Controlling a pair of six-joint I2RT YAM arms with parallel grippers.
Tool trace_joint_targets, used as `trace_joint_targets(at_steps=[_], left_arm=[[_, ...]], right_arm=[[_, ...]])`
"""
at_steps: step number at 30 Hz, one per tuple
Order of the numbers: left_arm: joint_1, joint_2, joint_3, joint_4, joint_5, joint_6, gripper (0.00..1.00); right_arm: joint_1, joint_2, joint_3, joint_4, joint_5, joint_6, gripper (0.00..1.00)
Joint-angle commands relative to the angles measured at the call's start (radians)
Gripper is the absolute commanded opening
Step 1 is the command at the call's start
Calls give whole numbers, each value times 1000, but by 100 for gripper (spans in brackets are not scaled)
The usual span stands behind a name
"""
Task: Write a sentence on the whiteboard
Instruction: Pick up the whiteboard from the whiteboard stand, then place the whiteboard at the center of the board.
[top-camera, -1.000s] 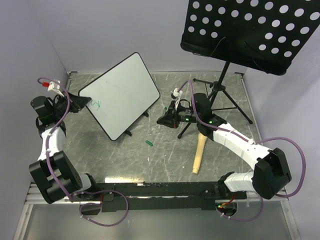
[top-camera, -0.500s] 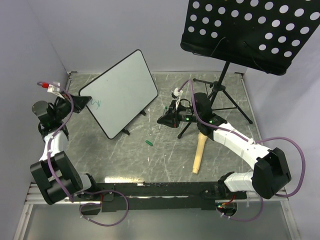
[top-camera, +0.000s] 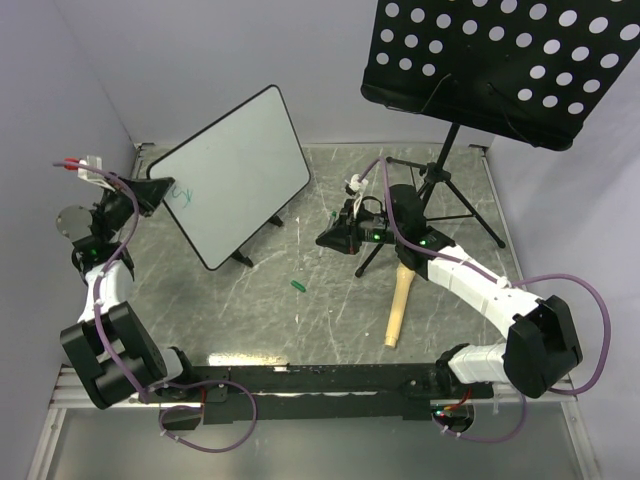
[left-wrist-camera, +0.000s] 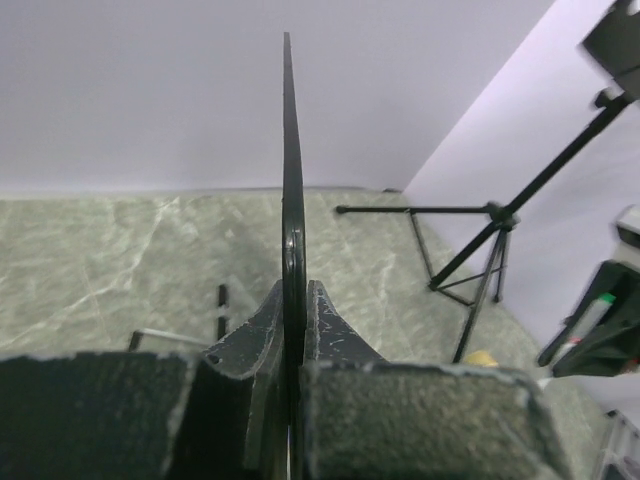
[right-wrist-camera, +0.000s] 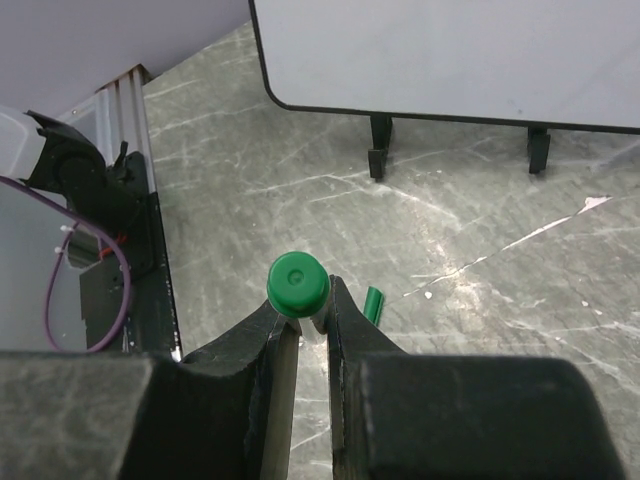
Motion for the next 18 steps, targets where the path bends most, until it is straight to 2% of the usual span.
trace_joint_targets(at_steps=[1,5,11,18], left_arm=[[-1,-16,76,354,-44,-251,1],[-16,-34,59,305,-49,-293,1],[-76,-169,-68,86,-109,-119,1],[-125,-211,-215,120,-178,-98,1]], right_arm=[[-16,-24,31,38,-24,-1,0],[-25,-50,35,33,-33,-4,0],[-37,-92,38,22,-52,-2,0],[-43,-89,35,24,-73,5,0]])
